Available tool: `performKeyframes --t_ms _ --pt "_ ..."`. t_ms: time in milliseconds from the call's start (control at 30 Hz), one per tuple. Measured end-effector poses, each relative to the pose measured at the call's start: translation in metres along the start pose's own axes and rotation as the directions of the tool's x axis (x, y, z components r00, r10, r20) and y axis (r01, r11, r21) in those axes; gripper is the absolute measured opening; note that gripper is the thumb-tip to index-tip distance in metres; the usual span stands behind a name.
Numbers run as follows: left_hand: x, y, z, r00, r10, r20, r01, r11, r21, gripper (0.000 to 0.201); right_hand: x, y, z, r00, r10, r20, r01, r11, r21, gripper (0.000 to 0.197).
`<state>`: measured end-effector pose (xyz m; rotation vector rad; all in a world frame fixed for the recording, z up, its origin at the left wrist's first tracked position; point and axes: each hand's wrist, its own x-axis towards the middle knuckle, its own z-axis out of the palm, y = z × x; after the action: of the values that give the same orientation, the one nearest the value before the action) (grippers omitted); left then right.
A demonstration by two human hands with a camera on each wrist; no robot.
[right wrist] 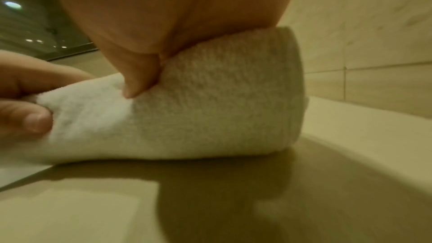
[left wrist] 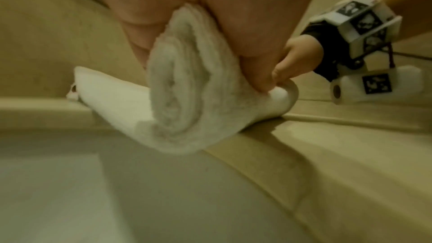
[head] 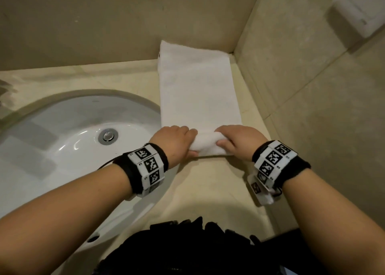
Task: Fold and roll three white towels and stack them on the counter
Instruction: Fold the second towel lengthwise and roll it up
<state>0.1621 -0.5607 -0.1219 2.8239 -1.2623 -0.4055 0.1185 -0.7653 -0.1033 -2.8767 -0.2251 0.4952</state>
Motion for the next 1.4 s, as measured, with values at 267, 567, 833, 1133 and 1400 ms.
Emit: performKeyframes --t_ms 267,567,833,1133,1400 --pt "0.008 0.002 -0.004 0.978 0.010 0.209 0.047 0.962 -0.267 0.051 -0.040 0.003 0.012 0.978 -0.141 -0.154 0.113 0.977 -0.181 0.057" --pt "-0.009 0.024 0.006 0.995 0.092 -0.033 -0.085 0.981 0.174 0.079 -0.019 0.013 0.004 0.989 0.085 0.123 -0.103 0.983 0.151 0.035" --pt "0.003 0.018 -0.008 0.977 0.132 0.168 -0.085 0.962 -0.261 0.043 -0.049 -0.001 0.024 0.981 -0.117 -0.152 0.098 0.987 -0.125 0.055" --pt "-0.007 0.015 -0.002 1.000 0.010 0.013 -0.010 1.000 0.019 0.063 -0.012 -0.003 0.002 0.992 0.028 0.124 -0.033 0.999 0.036 0.043" --pt "0.019 0.002 -0.019 0.983 0.038 0.182 -0.015 0.992 -0.125 0.058 -0.029 -0.006 0.020 0.994 0.016 -0.108 -0.032 0.988 -0.149 0.049"
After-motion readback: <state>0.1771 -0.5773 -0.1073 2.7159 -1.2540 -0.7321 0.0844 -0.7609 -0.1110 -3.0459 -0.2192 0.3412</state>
